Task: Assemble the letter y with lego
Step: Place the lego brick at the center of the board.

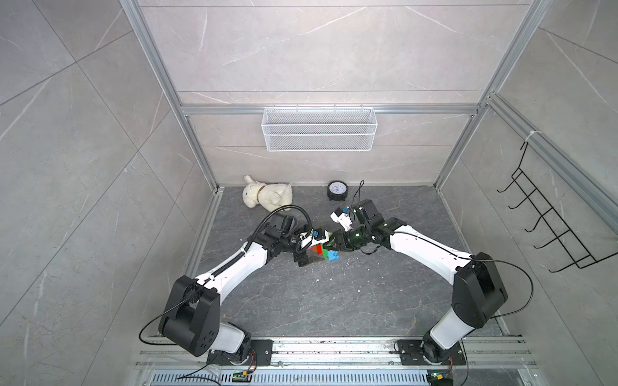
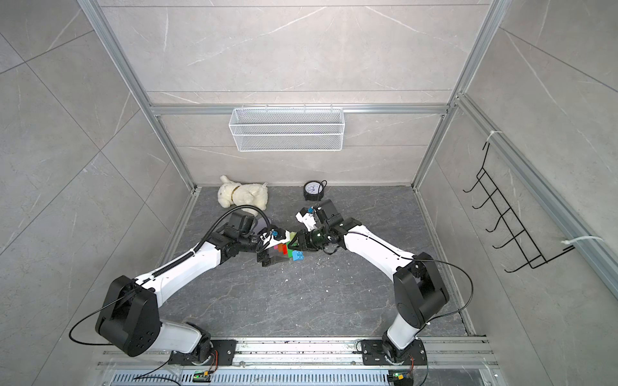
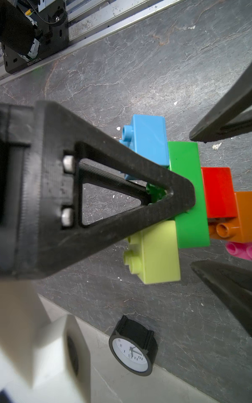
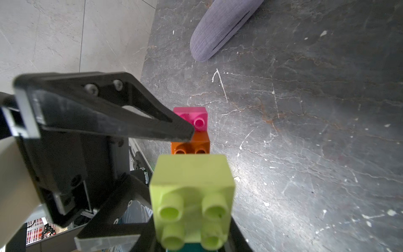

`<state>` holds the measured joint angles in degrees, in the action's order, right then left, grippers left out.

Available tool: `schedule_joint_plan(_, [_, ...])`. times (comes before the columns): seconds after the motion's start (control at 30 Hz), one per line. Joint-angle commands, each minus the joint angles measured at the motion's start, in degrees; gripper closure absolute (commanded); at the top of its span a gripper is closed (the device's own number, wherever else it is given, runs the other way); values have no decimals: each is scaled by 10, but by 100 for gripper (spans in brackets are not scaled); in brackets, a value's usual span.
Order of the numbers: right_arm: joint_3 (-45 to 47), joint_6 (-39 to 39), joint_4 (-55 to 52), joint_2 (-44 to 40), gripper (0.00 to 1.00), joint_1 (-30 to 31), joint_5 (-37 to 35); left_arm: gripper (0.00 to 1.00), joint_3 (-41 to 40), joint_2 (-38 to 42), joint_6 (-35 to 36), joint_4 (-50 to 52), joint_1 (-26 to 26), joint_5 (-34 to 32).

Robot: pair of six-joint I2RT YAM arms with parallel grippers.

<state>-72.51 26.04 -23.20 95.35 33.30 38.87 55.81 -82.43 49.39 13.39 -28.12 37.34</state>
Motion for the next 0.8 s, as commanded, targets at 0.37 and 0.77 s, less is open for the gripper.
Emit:
schedule_joint_plan(0.37, [1,15,24,-10,76,-1,26,16,29,-7,-16,-16,-12,4])
schedule_joint_plan(0.77, [0,17,23,-5,76,-1,34,23,38,-12,-24,-19,-17,0])
